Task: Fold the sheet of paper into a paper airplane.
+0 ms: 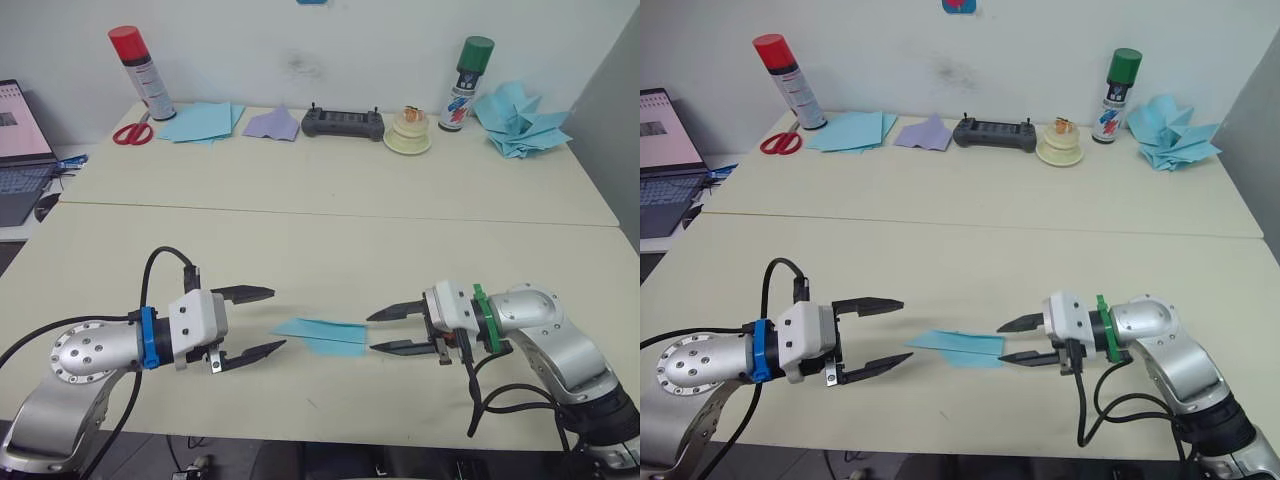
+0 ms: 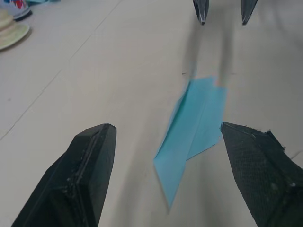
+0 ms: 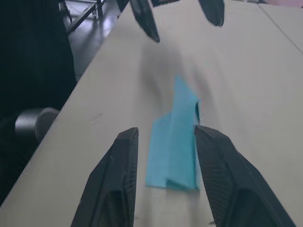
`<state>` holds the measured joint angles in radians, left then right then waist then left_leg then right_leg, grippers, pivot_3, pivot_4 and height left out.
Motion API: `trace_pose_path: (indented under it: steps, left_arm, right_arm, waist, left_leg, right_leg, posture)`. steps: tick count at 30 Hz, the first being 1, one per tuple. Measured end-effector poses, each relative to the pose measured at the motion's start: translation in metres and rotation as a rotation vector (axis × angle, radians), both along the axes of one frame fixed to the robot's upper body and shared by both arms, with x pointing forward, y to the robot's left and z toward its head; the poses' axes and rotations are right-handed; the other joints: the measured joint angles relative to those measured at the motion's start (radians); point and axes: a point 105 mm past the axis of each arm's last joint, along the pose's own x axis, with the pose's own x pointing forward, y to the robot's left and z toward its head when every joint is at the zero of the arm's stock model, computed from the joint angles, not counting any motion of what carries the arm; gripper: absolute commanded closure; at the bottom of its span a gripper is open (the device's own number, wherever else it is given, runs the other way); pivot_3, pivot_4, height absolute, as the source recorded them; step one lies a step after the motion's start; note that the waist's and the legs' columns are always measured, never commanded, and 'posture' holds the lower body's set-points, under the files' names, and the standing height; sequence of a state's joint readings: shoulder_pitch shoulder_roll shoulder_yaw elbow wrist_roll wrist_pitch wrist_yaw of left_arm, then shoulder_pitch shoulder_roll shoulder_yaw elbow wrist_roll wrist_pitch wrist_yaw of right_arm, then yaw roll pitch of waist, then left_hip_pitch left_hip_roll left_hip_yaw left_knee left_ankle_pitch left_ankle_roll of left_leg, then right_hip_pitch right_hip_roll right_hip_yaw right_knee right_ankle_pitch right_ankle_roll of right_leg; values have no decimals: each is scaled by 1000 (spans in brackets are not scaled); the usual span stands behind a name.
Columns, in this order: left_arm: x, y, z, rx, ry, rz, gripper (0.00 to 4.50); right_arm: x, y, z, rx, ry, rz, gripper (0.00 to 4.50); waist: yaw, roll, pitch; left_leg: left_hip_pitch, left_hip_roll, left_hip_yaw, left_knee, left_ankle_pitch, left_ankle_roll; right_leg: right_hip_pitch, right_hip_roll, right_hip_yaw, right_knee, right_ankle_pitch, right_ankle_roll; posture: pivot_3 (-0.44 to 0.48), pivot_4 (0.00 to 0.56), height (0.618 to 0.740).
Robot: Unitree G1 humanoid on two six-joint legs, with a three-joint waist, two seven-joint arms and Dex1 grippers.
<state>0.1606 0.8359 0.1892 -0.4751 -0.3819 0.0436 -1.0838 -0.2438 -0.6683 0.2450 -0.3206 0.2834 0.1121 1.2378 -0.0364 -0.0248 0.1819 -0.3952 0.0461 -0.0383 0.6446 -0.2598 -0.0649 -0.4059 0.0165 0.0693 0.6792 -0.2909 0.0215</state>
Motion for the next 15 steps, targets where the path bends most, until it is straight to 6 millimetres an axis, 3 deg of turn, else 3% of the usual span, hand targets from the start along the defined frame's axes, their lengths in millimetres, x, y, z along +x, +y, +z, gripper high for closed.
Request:
trace_pose_path:
  steps: [6,15]
  left_arm:
    - [-19,-5,-9,-2,8,-41,664]
    - [-28,-12,-8,-29,12,-38,664]
  right_arm:
    - [11,8,-24,-24,-82,-43,2400]
    - [23,23,-34,3,-82,-107,2400]
  waist:
    - [1,0,0]
    - [4,0,0]
  left_leg:
    - [0,0,0,1,0,0]
    - [1,-1,0,2,0,0]
  right_leg:
    - [0,0,1,1,0,0]
    - [1,0,0,2,1,-2]
  posture:
    - [0,150,740]
    - [0,150,740]
